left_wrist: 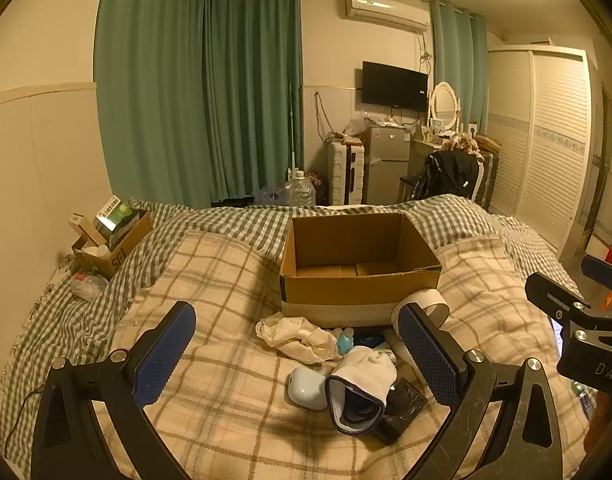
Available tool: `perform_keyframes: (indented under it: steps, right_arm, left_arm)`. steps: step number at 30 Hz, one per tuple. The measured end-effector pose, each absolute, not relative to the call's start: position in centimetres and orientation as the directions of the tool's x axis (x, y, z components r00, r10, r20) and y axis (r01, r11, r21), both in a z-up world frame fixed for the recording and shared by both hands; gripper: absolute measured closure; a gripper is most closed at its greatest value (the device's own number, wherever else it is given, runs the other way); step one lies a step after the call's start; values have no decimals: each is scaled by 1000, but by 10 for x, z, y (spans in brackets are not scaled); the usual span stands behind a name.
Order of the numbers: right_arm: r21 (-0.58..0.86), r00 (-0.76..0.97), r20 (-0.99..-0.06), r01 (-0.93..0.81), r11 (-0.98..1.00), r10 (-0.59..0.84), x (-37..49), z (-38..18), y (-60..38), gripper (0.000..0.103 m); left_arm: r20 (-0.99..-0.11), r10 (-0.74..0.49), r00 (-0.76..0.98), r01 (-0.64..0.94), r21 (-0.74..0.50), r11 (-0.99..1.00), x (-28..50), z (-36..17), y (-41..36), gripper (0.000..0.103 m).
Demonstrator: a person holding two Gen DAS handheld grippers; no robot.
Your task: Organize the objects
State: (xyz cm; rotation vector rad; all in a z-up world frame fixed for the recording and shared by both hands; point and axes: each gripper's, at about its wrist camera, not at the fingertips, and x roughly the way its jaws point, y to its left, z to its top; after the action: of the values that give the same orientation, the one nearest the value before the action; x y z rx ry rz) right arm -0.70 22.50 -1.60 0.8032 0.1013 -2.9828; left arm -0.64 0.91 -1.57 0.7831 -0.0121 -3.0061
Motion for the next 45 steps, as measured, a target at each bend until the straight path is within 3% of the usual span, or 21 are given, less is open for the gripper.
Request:
perform_keyframes:
  steps: [34,41,45]
  right_arm:
    - [-86,-853,-521,74,-994,-18,-8,-17,218,0]
    - [-77,-851,-526,49,-996,-1,-10,-17,226,0]
    - [-71,-843,-539,44,-997,1,-12,-22,233,0]
  left_arm:
    - [-504,-2,-864,10,-13,-1000,-5,-22,10,1]
    - [-551,28,-834,-36,5,-999,-8,-42,22,10]
    - [-605,41,-795,-65,18,-998,-14,-62,30,23]
